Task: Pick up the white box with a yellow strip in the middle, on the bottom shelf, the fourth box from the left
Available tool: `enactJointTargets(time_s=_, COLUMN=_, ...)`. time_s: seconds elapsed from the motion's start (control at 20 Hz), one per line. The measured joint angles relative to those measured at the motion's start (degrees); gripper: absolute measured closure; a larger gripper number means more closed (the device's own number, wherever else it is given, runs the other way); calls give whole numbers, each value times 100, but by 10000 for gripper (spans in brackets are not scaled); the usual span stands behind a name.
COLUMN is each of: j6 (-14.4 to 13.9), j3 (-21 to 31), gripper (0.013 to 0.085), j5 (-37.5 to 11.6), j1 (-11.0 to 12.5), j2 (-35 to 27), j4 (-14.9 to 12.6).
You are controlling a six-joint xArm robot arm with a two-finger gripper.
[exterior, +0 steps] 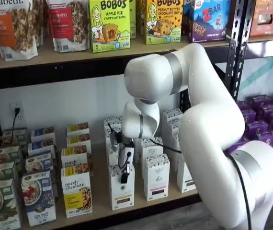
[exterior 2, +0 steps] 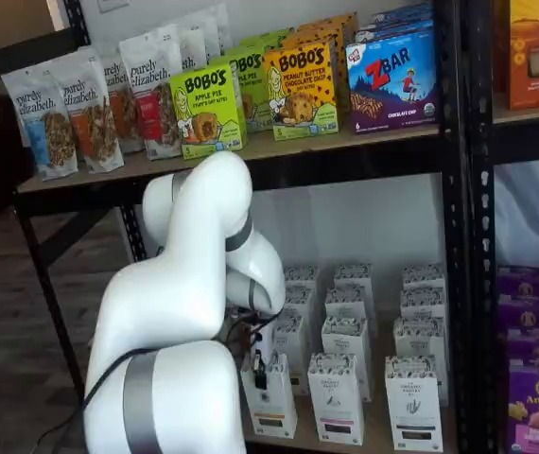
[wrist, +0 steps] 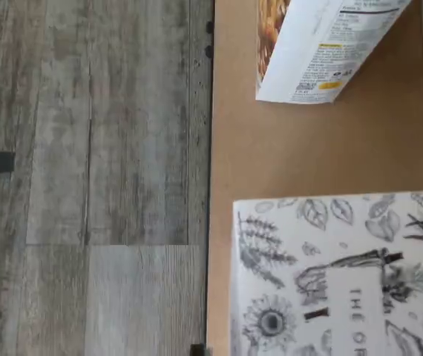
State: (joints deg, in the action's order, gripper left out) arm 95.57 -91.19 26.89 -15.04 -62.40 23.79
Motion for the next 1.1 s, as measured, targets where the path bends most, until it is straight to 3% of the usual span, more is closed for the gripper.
enactJointTargets(time_s=0.05, j6=-1, j3=2, gripper=330, j5=12, j1=3, j2=4, j4=-5)
enactJointTargets(time_s=0.15, j6=-7, j3=9, gripper=410, j5=19, j1=6, j2=11, j4=-15)
enactJointTargets(time_s=0.35, j6=16, j3=38, gripper=490, j5=-1, j1=6, j2=30, j4=8)
enactJointTargets(time_s=0.8, j6=-13, j3=282, gripper=490, j5=-114, j1=-12, j2=209, j4=-22)
enactJointTargets(time_s=1.1, j6=-48, j3=716, gripper=490, j5=-140, j1=-25, j2=530, j4=-67)
